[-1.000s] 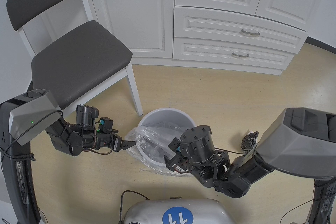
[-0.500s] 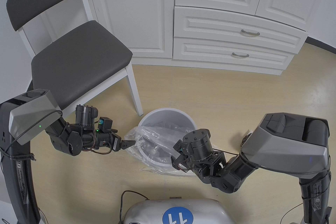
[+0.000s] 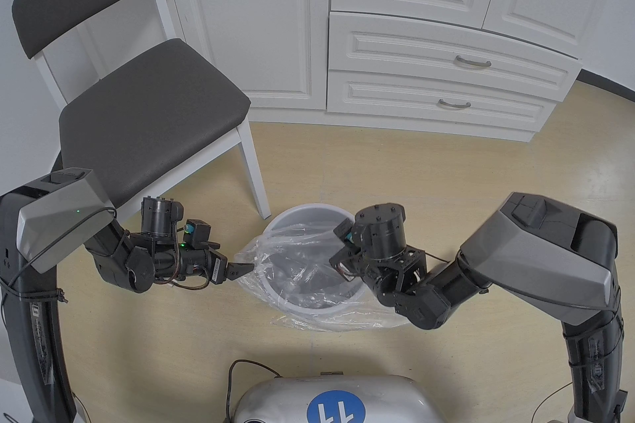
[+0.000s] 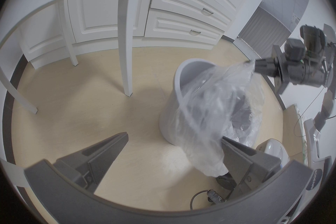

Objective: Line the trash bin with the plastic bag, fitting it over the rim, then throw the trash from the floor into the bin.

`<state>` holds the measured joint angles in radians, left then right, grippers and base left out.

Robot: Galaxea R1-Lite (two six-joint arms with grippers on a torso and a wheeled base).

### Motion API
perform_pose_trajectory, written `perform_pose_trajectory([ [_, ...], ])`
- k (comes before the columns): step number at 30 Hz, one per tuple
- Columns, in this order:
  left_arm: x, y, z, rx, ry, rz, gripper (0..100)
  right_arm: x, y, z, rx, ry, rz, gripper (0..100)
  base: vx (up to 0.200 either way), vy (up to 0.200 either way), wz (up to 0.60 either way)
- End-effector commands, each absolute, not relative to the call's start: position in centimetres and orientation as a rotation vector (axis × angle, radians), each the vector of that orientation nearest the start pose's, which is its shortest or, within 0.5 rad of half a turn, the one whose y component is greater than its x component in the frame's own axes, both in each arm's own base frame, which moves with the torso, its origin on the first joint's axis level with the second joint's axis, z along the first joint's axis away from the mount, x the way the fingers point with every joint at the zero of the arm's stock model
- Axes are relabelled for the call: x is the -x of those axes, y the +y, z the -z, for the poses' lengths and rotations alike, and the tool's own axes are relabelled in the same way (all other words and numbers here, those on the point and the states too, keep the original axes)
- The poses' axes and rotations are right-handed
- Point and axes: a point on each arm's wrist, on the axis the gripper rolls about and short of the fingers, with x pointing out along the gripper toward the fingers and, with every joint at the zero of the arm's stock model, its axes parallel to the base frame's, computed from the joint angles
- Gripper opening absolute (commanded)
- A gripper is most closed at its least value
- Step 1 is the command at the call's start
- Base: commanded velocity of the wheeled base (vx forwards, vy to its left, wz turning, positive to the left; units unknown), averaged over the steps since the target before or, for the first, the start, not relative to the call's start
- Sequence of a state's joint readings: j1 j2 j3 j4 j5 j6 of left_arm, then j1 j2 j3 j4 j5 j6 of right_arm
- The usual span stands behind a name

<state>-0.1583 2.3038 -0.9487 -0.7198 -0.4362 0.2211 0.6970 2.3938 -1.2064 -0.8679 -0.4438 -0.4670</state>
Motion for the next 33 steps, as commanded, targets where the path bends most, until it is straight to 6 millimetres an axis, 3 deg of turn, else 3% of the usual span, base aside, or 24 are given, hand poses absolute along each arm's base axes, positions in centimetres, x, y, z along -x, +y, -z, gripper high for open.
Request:
perform_pose_trajectory([
  [1, -38.9, -6.5, -1.1, -0.114, 0.561, 0.625, 100, -38.4, 28.6, -4.0, 0.555, 0.154, -0.240, 0, 0.000, 0.000, 0.00],
  [5, -39.0, -6.6, -1.2, -0.115, 0.557, 0.624, 100, -41.2, 30.1, -3.0, 0.441, 0.100, -0.177, 0, 0.000, 0.000, 0.00],
  [15, -39.0, -5.6, -2.7, -0.110, 0.513, 0.603, 100, -45.5, 32.1, -0.5, 0.307, -0.041, -0.123, 0, 0.000, 0.000, 0.00],
  [18, -39.1, -5.6, -2.8, -0.109, 0.511, 0.602, 100, -45.9, 31.9, 1.5, 0.313, -0.023, -0.124, 0, 0.000, 0.000, 0.00],
  [22, -39.1, -5.5, -2.8, -0.109, 0.508, 0.601, 100, -45.8, 32.0, 1.7, 0.278, -0.024, -0.141, 0, 0.000, 0.000, 0.00],
  [33, -38.9, -5.6, -3.4, -0.116, 0.477, 0.601, 100, -45.5, 32.3, -0.7, 0.163, -0.160, -0.168, 0, 0.000, 0.000, 0.00],
])
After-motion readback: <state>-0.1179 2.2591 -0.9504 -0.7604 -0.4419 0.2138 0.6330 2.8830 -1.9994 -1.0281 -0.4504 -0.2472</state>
